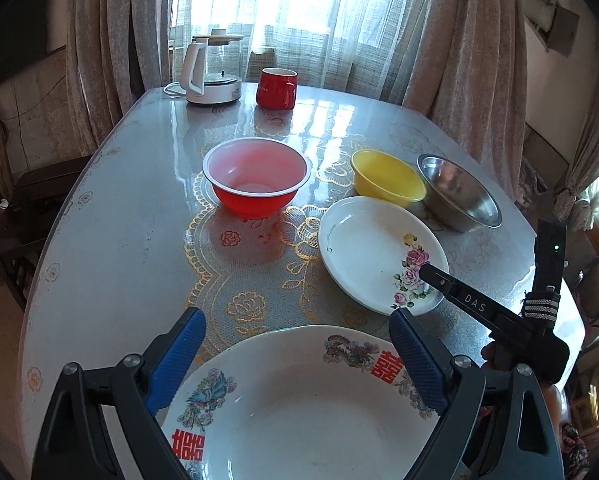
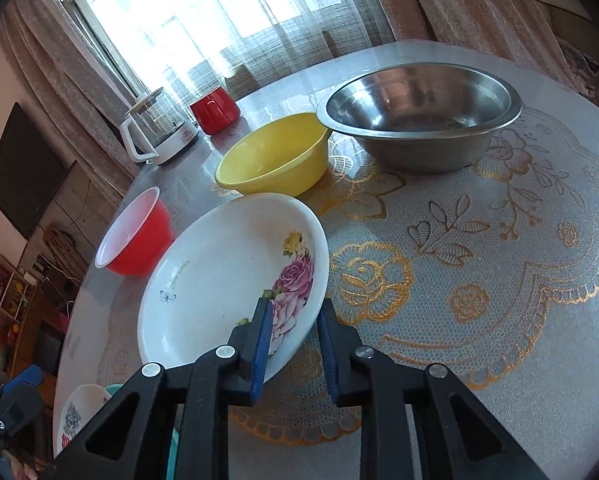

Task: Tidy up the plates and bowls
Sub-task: 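Move the right gripper to the floral white plate rim and grasp it, then grasp the floral plate rim with the left gripper while the right gripper holds it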

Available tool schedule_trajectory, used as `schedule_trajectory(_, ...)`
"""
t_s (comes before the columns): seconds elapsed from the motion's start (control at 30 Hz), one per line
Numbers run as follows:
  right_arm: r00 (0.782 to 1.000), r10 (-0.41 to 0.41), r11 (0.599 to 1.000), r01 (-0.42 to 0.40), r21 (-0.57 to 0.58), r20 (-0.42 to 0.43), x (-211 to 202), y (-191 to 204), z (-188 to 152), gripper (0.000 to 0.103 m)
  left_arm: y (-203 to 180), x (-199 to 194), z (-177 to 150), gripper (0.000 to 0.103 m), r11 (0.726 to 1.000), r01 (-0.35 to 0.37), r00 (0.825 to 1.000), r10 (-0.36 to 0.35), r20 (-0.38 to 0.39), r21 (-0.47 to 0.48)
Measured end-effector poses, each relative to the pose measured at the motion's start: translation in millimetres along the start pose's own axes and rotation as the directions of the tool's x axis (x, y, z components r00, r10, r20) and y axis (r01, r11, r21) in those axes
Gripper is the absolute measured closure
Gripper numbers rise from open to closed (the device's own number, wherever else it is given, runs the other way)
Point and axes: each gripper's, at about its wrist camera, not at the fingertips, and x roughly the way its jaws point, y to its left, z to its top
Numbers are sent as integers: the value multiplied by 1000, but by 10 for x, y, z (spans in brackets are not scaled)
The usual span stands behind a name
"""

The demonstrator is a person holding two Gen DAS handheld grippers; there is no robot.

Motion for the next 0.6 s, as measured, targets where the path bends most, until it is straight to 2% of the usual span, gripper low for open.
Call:
schedule_trajectory(0.13, 1000, 7, 1000, -7, 10, 9, 18, -25, 7, 82, -68, 101, 145, 21, 999, -20, 1000, 20, -4, 43)
schedule_trajectory(0.27, 1000, 10, 1000, -10, 2, 8, 21, -24, 19, 84, -128, 252, 274, 21, 998, -26, 999, 27, -26, 57)
schedule_trajectory(0.47, 999, -38, 999, 38, -1, 31, -103, -66, -43, 87, -253, 459, 375, 22, 992, -61, 996, 67, -52, 109)
schedule_trajectory(0.6, 998, -37, 999, 36, 16, 41, -170, -132, -86, 87, -366, 649, 417, 25, 989, -44, 994, 57, -89, 142)
